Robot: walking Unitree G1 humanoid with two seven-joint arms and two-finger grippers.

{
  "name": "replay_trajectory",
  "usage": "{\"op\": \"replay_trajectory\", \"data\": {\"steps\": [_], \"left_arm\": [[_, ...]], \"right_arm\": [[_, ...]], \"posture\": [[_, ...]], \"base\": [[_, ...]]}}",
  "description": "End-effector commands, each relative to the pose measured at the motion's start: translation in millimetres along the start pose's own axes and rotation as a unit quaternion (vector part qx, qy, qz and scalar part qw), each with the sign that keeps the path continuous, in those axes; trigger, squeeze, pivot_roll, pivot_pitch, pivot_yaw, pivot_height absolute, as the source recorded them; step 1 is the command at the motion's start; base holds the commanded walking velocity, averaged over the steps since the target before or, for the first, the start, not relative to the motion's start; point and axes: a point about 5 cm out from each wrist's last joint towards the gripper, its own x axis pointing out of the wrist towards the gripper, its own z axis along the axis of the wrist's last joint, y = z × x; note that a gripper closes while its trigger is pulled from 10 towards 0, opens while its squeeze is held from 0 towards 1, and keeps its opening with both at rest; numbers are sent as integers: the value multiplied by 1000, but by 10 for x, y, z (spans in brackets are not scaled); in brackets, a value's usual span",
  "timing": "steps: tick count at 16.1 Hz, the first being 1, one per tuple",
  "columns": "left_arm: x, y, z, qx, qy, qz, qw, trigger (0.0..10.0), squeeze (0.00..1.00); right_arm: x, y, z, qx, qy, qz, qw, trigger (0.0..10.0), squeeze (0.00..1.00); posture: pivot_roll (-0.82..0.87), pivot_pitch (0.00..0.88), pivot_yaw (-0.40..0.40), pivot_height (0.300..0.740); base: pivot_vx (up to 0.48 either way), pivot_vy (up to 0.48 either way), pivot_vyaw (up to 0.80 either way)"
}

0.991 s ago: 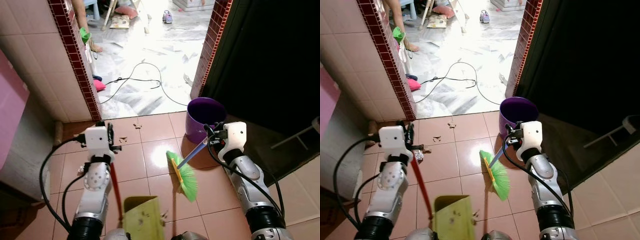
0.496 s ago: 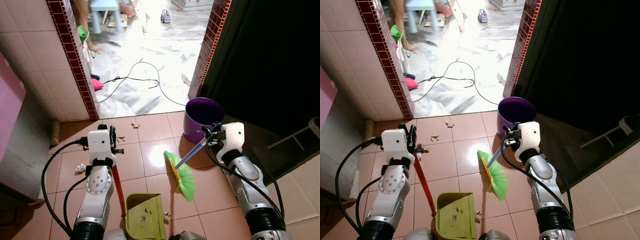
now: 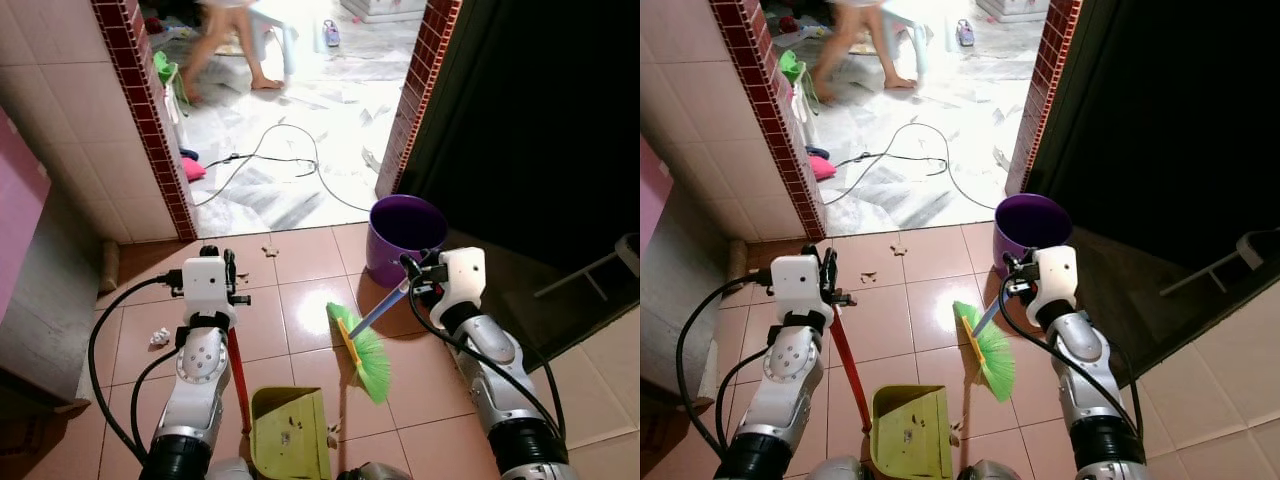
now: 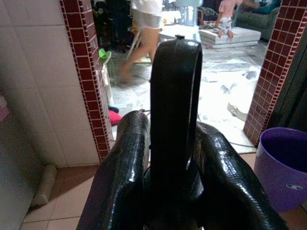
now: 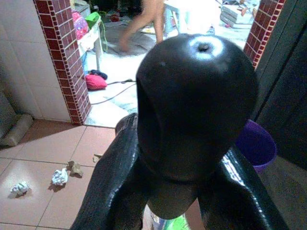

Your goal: Sweep floor

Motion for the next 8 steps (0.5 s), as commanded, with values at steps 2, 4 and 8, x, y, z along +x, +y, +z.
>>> {"op": "replay_trajectory", "data": {"steps": [2,4,8], "left_arm": [[-16,-46,-78,16,21,-17,999,10000,0],[-6,-54,-74,18,19,-20,999,10000,0],[10,-40,-67,20,17,-21,999,10000,0]], "right_arm": [[15,2,-52,9,16,-5,1000,10000,0],[23,-6,-49,10,15,-7,1000,10000,0],[34,14,-59,11,14,-7,1000,10000,0]], "posture": [[-71,0,-52,740],[-70,0,-48,740],[-66,0,-44,740]], "base": [[0,0,0],[0,0,0],[0,0,0]]}}
